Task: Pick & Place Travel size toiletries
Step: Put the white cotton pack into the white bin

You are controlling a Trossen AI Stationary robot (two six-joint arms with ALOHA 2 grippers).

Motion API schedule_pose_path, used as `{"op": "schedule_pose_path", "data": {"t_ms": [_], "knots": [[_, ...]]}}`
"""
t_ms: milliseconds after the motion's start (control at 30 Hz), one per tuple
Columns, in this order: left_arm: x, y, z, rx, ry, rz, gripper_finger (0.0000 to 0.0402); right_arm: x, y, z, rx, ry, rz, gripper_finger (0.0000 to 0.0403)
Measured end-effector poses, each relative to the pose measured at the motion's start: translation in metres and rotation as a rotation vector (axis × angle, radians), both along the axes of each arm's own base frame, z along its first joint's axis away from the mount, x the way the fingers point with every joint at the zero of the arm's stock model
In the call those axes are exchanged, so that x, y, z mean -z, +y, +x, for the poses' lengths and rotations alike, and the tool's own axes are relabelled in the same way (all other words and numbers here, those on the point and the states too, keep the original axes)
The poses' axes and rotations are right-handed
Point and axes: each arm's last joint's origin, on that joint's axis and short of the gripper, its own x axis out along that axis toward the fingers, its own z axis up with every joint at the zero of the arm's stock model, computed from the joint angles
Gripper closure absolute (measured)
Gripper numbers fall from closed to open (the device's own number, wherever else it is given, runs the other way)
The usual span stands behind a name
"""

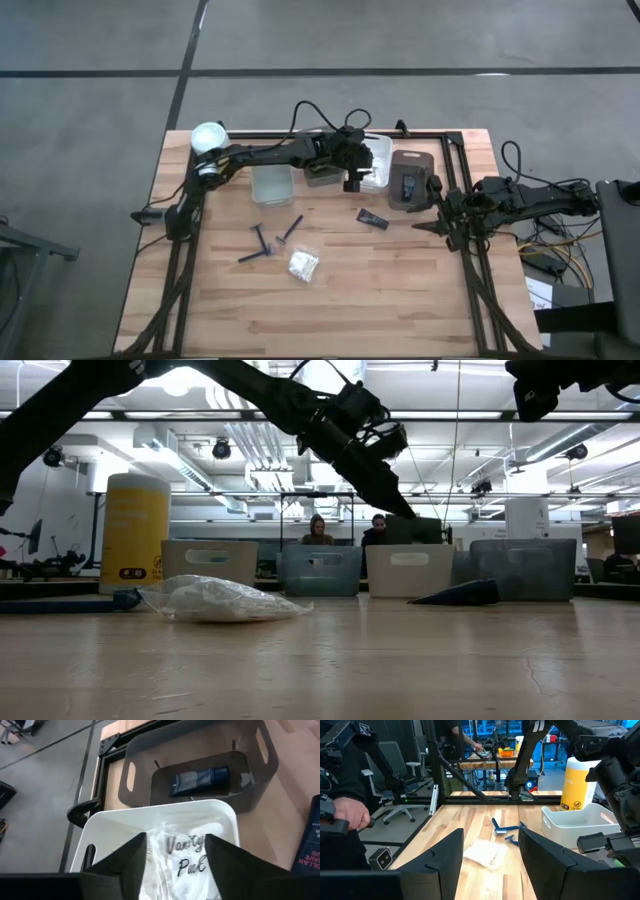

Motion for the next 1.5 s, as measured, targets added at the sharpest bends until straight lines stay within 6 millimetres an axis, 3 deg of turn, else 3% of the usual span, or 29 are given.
{"op": "schedule_pose_path", "data": {"t_ms": [267, 667, 1100, 1500], "knots": [[-0.005, 0.000, -0.004, -0.066, 0.039, 0.026, 0.0131, 0.000, 0.000, 0.000, 0.000, 0.000, 0.000, 0.0205], [-0.024, -0.025, -0.011, -0.026, 0.046, 0.022, 0.0124, 0.000, 0.000, 0.000, 0.000, 0.001, 0.000, 0.0224], [-0.030, -0.083, -0.038, 0.064, 0.197, -0.047, 0.0127, 0.000, 0.000, 0.000, 0.000, 0.002, 0.000, 0.0262], [-0.019, -0.166, -0.090, 0.218, 0.292, -0.079, 0.0128, 0.001, 0.000, 0.001, 0.000, 0.008, -0.001, 0.0294]]}}
